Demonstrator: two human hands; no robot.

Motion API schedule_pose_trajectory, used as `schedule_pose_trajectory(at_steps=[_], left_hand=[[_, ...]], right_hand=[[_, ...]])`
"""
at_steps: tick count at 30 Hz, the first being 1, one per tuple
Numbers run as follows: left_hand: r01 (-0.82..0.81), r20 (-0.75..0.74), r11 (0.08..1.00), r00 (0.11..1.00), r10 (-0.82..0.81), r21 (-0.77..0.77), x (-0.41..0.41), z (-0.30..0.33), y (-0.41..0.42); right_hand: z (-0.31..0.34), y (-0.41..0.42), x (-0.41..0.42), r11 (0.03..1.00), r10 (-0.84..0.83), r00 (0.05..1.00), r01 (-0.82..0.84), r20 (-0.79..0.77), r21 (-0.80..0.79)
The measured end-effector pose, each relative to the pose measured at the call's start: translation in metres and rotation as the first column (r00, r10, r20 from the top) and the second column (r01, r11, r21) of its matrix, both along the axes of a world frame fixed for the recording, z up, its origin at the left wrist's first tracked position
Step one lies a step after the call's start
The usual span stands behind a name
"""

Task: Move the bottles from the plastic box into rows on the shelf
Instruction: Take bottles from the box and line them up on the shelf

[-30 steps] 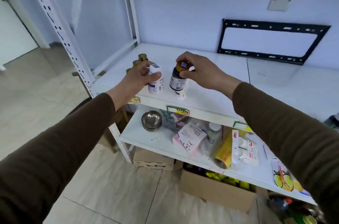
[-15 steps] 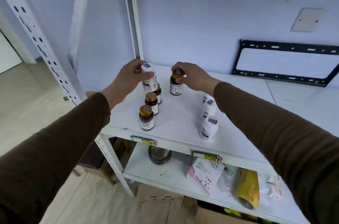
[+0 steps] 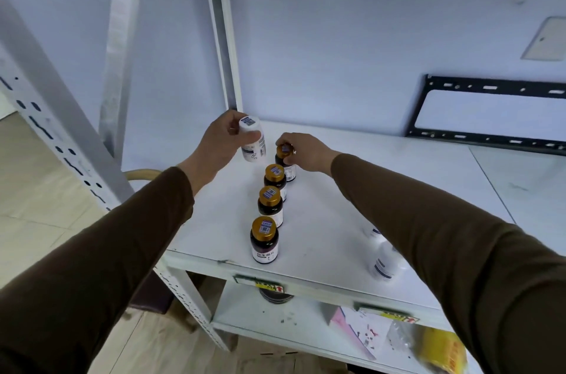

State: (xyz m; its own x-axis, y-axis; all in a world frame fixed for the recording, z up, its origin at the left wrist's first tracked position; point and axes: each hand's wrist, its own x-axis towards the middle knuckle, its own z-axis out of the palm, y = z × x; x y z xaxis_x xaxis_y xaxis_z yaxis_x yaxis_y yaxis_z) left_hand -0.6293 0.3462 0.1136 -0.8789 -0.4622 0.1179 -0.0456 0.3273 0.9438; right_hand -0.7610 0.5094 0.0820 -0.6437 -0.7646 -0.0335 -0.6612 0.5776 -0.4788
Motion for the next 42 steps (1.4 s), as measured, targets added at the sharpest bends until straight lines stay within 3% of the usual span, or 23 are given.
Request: schedule_pose_trajectory(at_steps=[11, 22, 31, 42], left_hand=[[0.051, 0.018, 0.998, 0.999, -0.051, -0.028, -0.023, 0.004, 0.001], [0.232, -0.038, 0.973, 0.972, -0.231, 0.015, -0.084, 0.012, 0.090], [0.331, 0.073, 0.941, 0.939, -0.335, 0.068, -0.144, -0.023, 0.166], [0.280, 0.227, 0.960, 0.935, -0.273, 0.004, -0.174, -0.062, 0.194]], right_hand=[[-0.002, 0.004, -0.015, 1.000, 0.008, 0.997, -0.007, 0.075, -0.016], [0.049, 0.139, -0.031, 0.985, -0.126, 0.985, 0.138, -0.118, 0.102], [0.042, 0.237, -0.019, 0.943, -0.300, 0.939, 0.319, -0.170, 0.093], [0.025, 0.280, -0.008, 0.929, -0.333, 0.929, 0.353, -0.163, 0.113]])
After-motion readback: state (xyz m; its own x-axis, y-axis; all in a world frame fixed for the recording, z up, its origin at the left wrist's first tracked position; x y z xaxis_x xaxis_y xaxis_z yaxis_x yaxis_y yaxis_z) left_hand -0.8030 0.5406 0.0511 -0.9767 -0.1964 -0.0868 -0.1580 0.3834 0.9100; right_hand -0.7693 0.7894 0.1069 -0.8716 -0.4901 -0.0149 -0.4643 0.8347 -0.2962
